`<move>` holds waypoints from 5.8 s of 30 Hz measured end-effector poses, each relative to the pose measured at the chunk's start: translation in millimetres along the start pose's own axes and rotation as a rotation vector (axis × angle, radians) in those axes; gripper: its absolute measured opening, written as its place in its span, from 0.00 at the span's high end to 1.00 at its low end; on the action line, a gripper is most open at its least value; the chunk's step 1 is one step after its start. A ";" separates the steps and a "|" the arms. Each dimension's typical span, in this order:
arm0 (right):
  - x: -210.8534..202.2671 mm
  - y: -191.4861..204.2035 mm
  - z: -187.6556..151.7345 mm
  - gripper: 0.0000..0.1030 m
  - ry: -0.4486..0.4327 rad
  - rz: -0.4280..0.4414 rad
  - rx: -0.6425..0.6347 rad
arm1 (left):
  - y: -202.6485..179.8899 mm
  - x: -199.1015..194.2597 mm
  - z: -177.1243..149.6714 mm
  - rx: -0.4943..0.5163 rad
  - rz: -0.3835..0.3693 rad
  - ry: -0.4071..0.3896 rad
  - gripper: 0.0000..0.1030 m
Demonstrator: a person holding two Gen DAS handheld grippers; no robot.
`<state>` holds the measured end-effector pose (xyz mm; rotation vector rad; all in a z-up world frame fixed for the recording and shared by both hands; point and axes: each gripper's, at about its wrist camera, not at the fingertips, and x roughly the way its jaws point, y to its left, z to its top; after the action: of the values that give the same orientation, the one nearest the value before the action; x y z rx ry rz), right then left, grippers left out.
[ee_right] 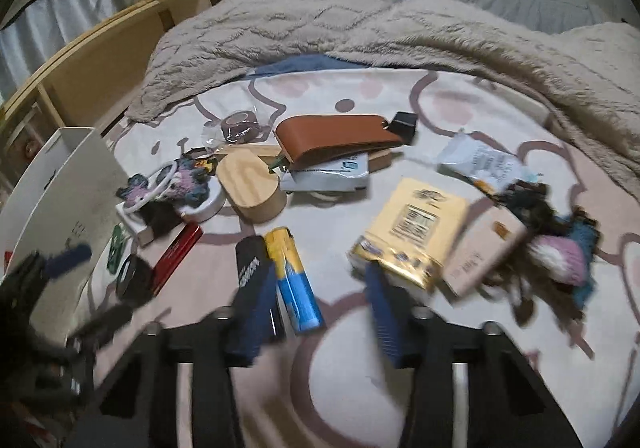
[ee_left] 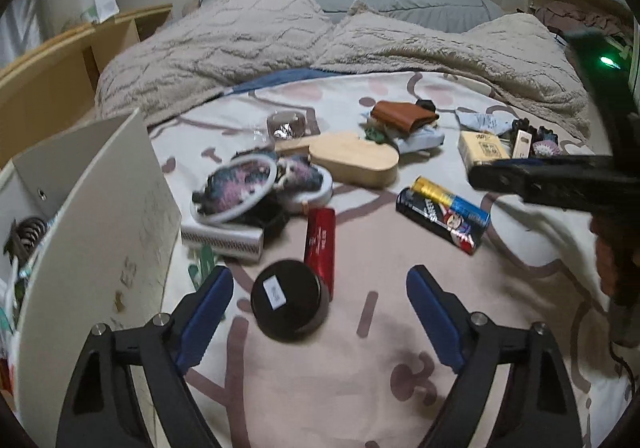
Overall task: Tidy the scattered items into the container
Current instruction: 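Move both grippers toward the lighters lying on the bed sheet, then grasp the black SAFETY lighter with the left gripper while right approaches yellow-blue lighter, then grasp the yellow-blue lighter with the right gripper while left holds black lighter, then carry both held lighters up and over the white SHOES box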
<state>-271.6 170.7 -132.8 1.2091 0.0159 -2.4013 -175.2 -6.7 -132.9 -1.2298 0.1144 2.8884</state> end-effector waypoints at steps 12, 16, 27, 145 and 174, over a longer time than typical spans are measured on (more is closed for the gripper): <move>47.2 12.5 2.7 0.80 0.039 0.106 -0.070 | 8.8 -9.7 -8.8 -0.024 -0.060 -0.024 0.15; 39.0 29.5 -10.8 0.80 0.051 0.150 -0.140 | 12.1 -8.3 -14.2 -0.048 -0.077 -0.005 0.21; 3.1 43.1 -64.8 0.80 0.091 0.226 -0.153 | 5.9 -13.3 -29.0 -0.037 -0.152 0.012 0.21; -41.1 36.2 -105.5 0.21 0.070 -0.071 -0.251 | -16.5 -22.1 -72.0 0.015 -0.283 0.133 0.18; -114.8 92.9 -41.5 0.21 -0.162 0.053 -0.198 | 42.2 -140.5 1.7 -0.031 -0.163 -0.144 0.18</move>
<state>-144.1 140.1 -53.2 0.9133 0.1650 -2.3802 -80.2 -44.8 -27.8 -0.9805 -0.0292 2.8334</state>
